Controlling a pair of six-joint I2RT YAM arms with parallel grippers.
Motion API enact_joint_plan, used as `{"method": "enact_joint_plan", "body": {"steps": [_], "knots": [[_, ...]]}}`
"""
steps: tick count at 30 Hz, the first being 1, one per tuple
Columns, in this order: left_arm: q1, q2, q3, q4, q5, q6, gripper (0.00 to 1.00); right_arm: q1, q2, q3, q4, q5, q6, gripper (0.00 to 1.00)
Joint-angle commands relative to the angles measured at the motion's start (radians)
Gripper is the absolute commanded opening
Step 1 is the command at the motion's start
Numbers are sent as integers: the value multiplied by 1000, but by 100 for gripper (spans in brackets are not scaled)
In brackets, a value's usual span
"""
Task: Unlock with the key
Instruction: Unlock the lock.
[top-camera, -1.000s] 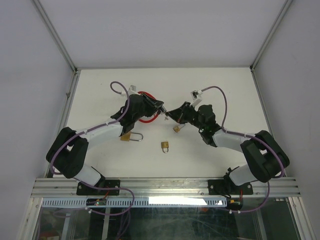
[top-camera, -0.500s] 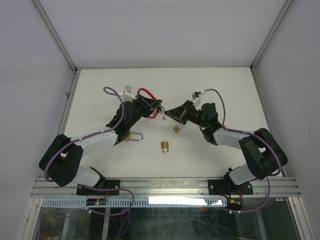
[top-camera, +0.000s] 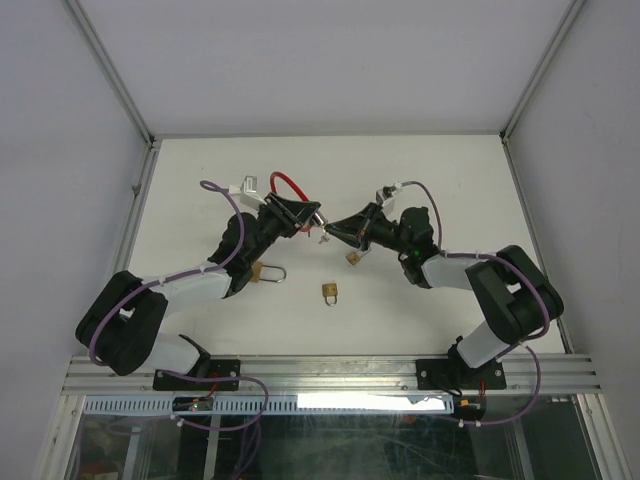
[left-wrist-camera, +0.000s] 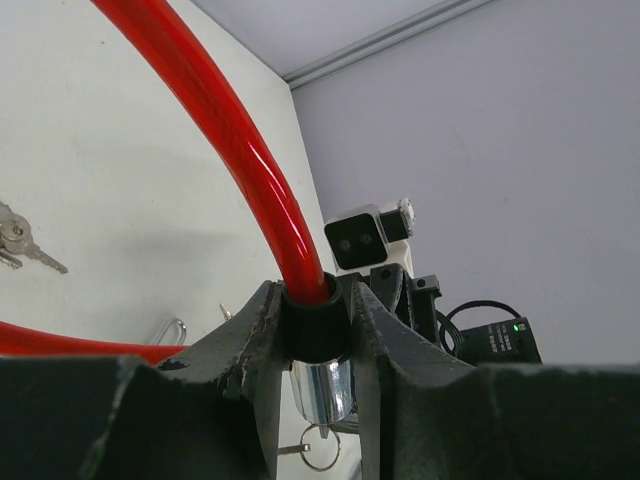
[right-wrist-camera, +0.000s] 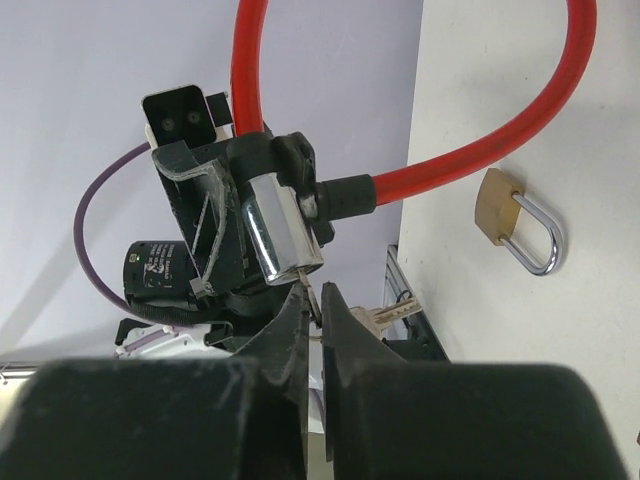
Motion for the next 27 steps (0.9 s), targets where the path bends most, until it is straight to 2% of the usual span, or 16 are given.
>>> {"method": "enact_joint_plan", "body": {"steps": [1, 3, 7, 12, 16, 22, 27], "knots": [[-32, -80, 9, 208, 308, -9, 0, -9, -54, 55, -84, 139, -85, 4], [-29, -86, 12, 195, 306, 0, 0, -12, -83, 66, -142, 149, -129, 11], [-23, -113, 38, 72, 253, 31, 0, -10, -156, 128, -297, 135, -327, 33], [-16, -126, 99, -113, 171, 72, 0, -9, -307, 180, -541, 186, -623, 47], [-14, -117, 170, -280, 115, 85, 0, 9, -406, 197, -654, 206, -864, 62], [-15, -83, 260, -478, 70, 81, 0, 125, -493, 192, -749, 293, -1320, 65], [-15, -46, 336, -619, 51, 64, 0, 220, -503, 133, -693, 426, -1627, 67]]}}
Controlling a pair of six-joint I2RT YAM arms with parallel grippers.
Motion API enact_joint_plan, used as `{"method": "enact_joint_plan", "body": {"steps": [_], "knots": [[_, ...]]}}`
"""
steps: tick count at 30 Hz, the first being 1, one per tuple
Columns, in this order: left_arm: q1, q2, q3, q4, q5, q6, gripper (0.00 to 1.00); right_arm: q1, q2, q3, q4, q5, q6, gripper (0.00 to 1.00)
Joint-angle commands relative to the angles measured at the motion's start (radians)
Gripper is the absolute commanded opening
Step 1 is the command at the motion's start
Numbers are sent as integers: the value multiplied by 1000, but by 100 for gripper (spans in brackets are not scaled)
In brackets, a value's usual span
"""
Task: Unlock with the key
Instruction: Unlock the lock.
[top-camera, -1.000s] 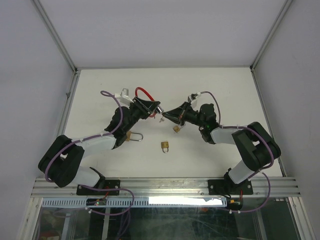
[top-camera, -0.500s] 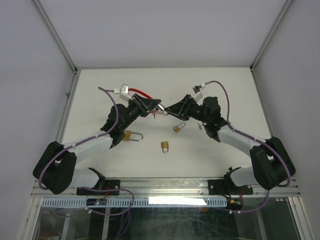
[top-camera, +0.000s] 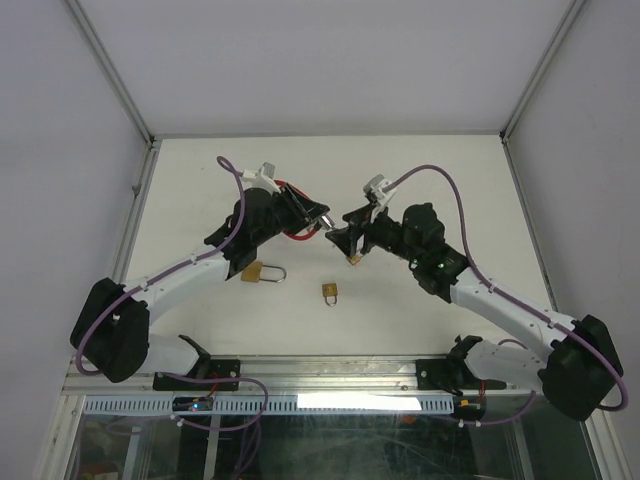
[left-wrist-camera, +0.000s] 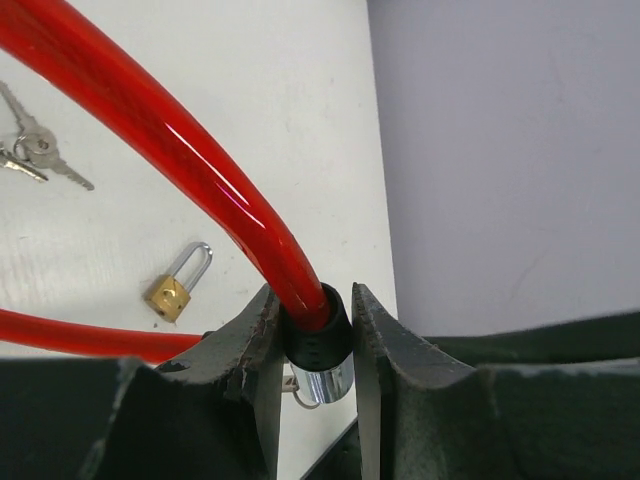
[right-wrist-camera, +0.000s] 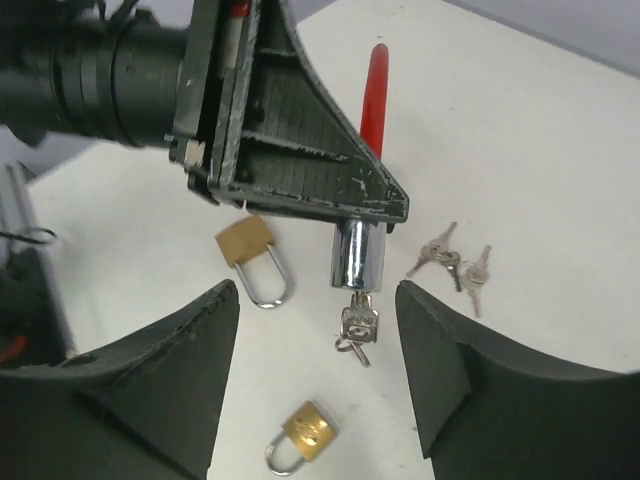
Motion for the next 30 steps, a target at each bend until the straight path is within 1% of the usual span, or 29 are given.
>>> {"method": "enact_joint_plan", "body": {"steps": [1, 5, 7, 12, 18, 24, 28, 30], "knots": [[-3, 11, 105, -100, -33, 2, 0, 60, -19, -27, 33, 154, -382, 67], [-3, 19, 125, -137, -40, -8, 0, 103, 0, -44, 67, 221, -482, 66], [-3, 22, 131, -141, -41, -15, 0, 123, 16, -45, 75, 248, -505, 63], [-3, 35, 143, -148, -33, -32, 0, 163, 64, -44, 107, 277, -513, 58], [-3, 40, 147, -155, -38, -53, 0, 200, 130, -25, 100, 359, -509, 57], [-3, 45, 149, -156, -38, -68, 0, 218, 151, -64, 142, 473, -510, 57], [-3, 49, 148, -154, -24, -75, 0, 219, 164, -67, 150, 487, -504, 48], [-4, 49, 148, -154, -16, -78, 0, 219, 173, -65, 155, 492, -497, 42]]}}
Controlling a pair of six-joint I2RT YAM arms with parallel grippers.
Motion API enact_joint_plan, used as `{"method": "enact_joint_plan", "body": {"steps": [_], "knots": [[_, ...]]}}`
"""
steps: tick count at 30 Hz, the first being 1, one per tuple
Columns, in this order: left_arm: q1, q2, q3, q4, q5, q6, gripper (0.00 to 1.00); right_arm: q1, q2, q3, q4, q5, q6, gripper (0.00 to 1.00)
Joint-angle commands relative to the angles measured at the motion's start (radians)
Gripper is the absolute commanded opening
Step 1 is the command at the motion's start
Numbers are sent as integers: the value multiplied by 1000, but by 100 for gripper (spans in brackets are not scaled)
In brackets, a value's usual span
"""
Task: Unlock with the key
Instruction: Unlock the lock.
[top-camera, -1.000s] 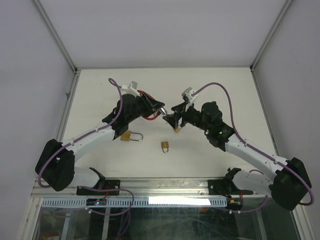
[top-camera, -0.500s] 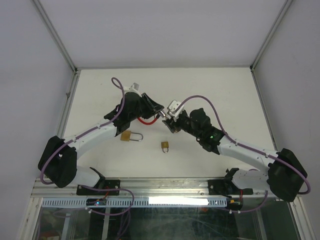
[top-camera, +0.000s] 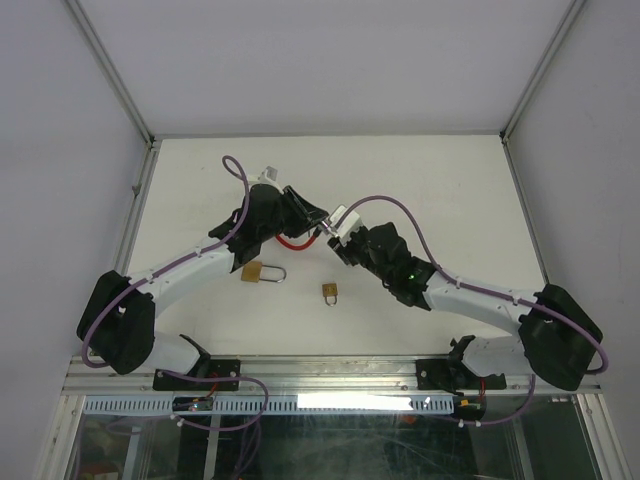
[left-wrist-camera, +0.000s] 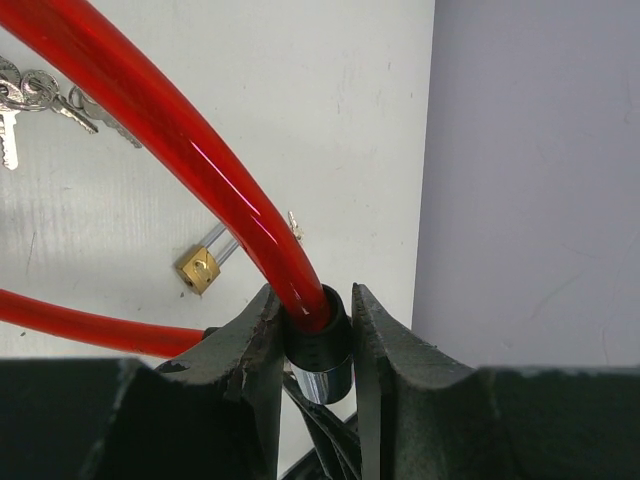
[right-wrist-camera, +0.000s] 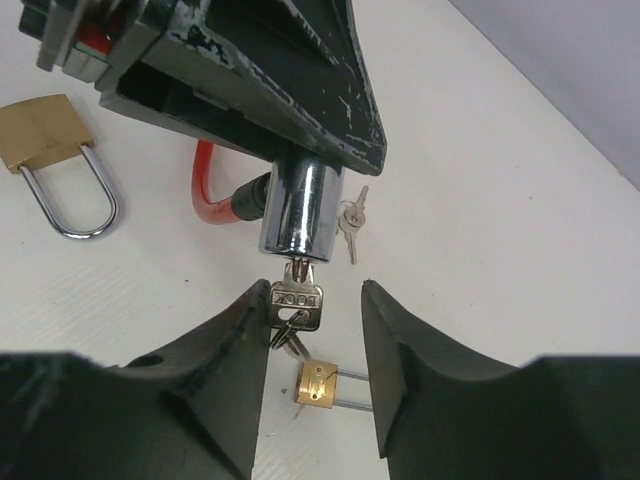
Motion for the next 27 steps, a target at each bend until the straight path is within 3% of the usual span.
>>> {"method": "enact_joint_plan", "body": {"steps": [1, 5, 10, 16, 17, 21, 27], "knots": [[-4, -12, 64, 54, 10, -17, 0, 5, 14, 4, 91, 53, 11, 37], [-3, -22, 61, 52, 14, -10, 0, 1, -2, -6, 119, 14, 69, 19], [-3, -38, 35, 86, 23, 4, 0, -62, -53, -5, 143, -138, 221, 2], [-2, -39, 16, 111, 38, 36, 0, -134, -67, 19, 141, -299, 357, 2], [-3, -41, 13, 110, 28, 37, 0, -135, -69, 22, 137, -310, 371, 4], [-3, -48, 12, 101, -15, 40, 0, -135, -96, 30, 83, -319, 397, 40], [-3, -15, 45, 87, -18, 33, 0, -135, -112, 51, 44, -305, 468, 68]]}}
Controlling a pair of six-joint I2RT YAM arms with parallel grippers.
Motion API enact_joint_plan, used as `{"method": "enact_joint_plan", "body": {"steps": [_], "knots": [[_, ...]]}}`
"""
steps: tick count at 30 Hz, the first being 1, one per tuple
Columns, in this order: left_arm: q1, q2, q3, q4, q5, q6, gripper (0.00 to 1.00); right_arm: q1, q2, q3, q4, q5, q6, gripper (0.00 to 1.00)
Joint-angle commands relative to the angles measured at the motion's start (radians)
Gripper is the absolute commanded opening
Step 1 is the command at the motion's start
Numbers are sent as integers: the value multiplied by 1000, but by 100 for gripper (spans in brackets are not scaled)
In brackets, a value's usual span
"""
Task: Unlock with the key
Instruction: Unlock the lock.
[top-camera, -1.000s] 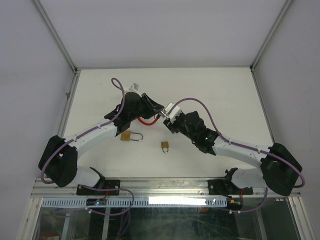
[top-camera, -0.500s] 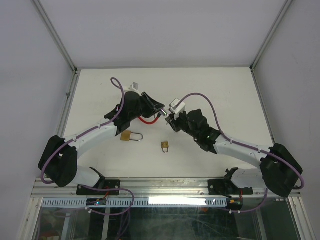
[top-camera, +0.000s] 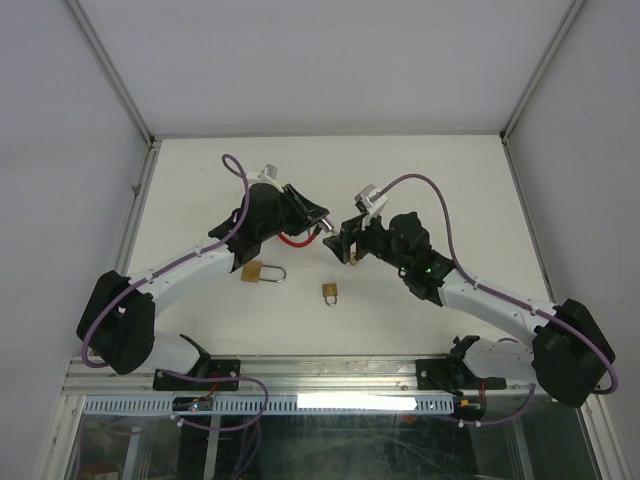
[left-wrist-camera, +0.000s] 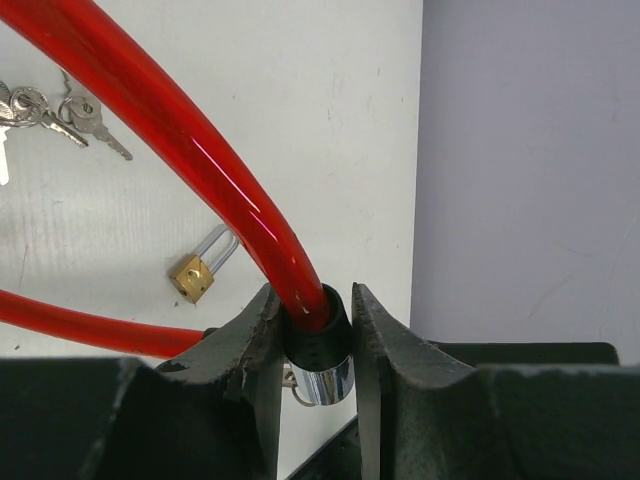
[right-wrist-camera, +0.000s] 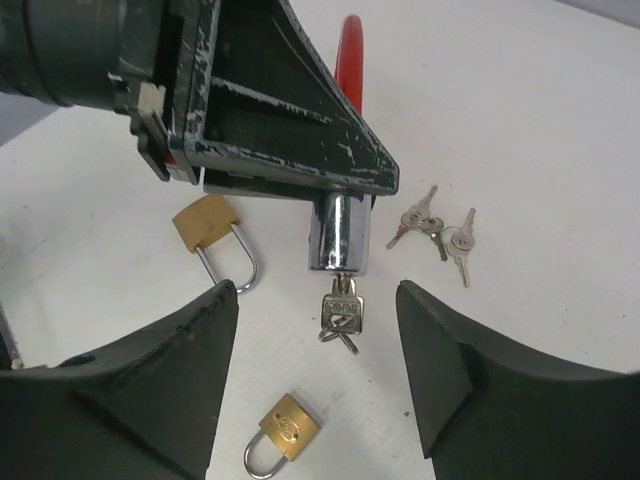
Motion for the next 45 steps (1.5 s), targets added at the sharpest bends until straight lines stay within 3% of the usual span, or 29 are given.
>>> {"method": "enact_joint_plan", "body": {"steps": [1, 8, 19, 26, 27, 29, 34, 36, 41, 45], "knots": [[-3, -10, 46, 56, -13, 20, 0, -2, -32, 71, 11, 1, 79, 69], [-3, -9, 50, 58, -3, 18, 0, -2, 56, 143, -17, 33, 118, 68], [-4, -11, 45, 71, 3, 16, 0, -2, 160, 189, -39, 18, 155, 53], [-3, -15, 34, 89, 13, 40, 0, -29, 150, 181, -20, 13, 183, 10], [-3, -24, 24, 90, 3, 50, 5, -37, 144, 177, -15, 11, 197, 0], [-2, -57, -1, 107, -20, 73, 15, -50, 132, 171, -5, 2, 220, 0], [-2, -166, -90, 181, -57, 191, 71, -67, 114, 161, 8, -6, 281, 0], [-2, -208, -136, 221, -61, 265, 86, -76, 112, 161, 7, -6, 314, 0], [-1, -297, -246, 298, -50, 449, 92, -96, 114, 172, 1, -2, 360, 0], [-1, -330, -289, 253, -107, 458, 96, -118, 129, 218, -14, -35, 391, 0]]}}
